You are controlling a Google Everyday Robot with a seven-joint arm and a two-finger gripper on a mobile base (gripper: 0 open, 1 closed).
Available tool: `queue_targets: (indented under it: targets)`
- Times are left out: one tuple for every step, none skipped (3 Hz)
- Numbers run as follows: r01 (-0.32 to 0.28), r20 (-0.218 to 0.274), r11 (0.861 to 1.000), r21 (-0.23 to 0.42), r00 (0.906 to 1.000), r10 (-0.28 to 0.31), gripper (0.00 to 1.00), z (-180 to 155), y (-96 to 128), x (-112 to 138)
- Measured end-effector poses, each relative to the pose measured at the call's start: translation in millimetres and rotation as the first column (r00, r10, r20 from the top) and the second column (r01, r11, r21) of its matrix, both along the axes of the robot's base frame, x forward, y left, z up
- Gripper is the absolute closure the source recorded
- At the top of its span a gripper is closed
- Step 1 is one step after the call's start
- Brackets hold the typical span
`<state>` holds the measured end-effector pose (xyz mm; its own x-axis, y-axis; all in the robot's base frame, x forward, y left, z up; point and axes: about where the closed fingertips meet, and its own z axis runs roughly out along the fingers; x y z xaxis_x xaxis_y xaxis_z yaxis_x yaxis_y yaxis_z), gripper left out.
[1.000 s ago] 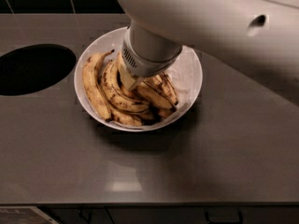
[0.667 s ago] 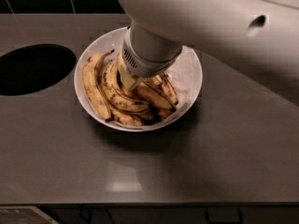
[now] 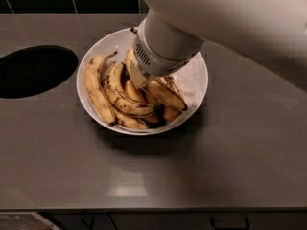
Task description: Pick banana from white bowl
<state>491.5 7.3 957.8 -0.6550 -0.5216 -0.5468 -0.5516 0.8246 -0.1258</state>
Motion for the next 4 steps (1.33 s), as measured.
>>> queue_targets:
  targets:
    - [-0.014, 0.044, 1.0, -0.005, 0.9989, 0.014, 1.0, 25, 4, -11]
    - [-0.031, 0.083, 0.999, -0.005, 0.9961, 0.032, 1.0, 45, 8, -19]
    - [-0.055, 0.127, 0.998, 0.015, 0.9905, 0.053, 1.0, 65, 11, -29]
    - [-0.055, 0.127, 0.998, 0.015, 0.9905, 0.053, 1.0, 65, 11, -29]
